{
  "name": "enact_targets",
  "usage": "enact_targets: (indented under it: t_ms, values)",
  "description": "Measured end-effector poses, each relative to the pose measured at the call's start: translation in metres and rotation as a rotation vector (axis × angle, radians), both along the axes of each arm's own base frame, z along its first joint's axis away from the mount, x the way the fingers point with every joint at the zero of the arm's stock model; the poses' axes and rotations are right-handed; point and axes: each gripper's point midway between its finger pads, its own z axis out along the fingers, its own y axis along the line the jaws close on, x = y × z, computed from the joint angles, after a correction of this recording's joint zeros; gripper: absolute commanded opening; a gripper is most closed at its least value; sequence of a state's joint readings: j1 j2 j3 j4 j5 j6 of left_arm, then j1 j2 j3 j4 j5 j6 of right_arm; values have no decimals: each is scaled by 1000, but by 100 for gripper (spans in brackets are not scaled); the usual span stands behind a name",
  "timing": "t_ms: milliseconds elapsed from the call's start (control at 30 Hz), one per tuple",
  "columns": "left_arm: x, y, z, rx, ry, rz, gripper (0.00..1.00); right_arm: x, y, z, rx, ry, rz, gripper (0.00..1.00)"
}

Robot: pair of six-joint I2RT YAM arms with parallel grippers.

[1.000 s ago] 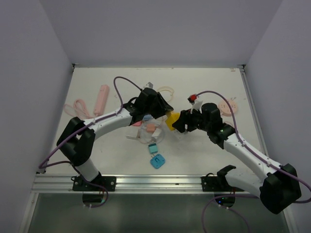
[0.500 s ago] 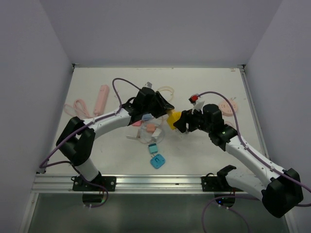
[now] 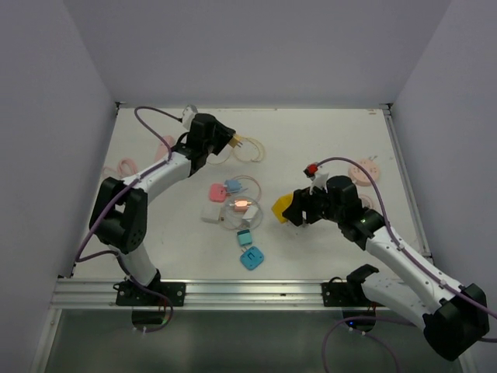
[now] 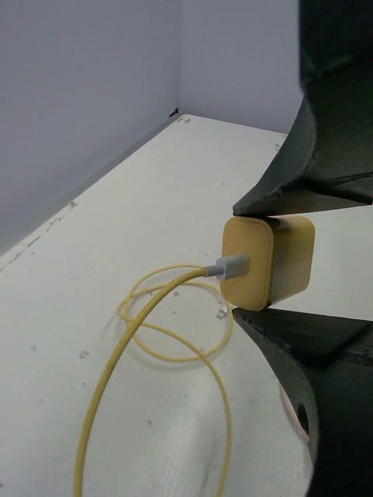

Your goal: Pull the plug off the socket

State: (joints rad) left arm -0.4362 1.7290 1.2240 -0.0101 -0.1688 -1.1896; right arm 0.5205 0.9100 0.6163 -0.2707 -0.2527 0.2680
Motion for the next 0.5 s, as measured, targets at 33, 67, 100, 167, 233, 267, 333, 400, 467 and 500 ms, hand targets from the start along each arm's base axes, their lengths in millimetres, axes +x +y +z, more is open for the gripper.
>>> enact_targets:
  t_ms: [33, 67, 100, 167, 233, 267, 333, 400, 467, 500]
  values:
    - [5, 3, 2, 11, -10, 12, 0, -2, -1, -1, -3, 6, 0, 0]
    - [7, 3, 5, 21, -20, 10, 0, -3, -1, -1, -4, 7, 0, 0]
    - [7, 0, 7, 25, -26, 1, 0, -4, -2, 0, -3, 7, -1, 0]
    - [5, -6, 7, 36, -31, -27, 0, -4, -2, 2, 6, 3, -4, 0]
    - [0, -13, 4, 47, -22, -65, 1, -5, -2, 4, 18, 3, -11, 0]
    - [-3, -15, 1, 57, -13, -87, 2, -5, -1, 6, 26, 6, -16, 0]
    - [-9, -17, -8, 82, 10, -127, 7, -4, 0, 7, 44, 11, -29, 0]
    - [-18, -17, -20, 122, 42, -176, 9, -3, 2, 8, 61, 18, -41, 0]
    - [-29, -15, -33, 165, 79, -218, 16, -2, 2, 8, 70, 27, -57, 0]
    - [-35, -13, -41, 192, 98, -241, 21, -1, 2, 7, 74, 33, -64, 0]
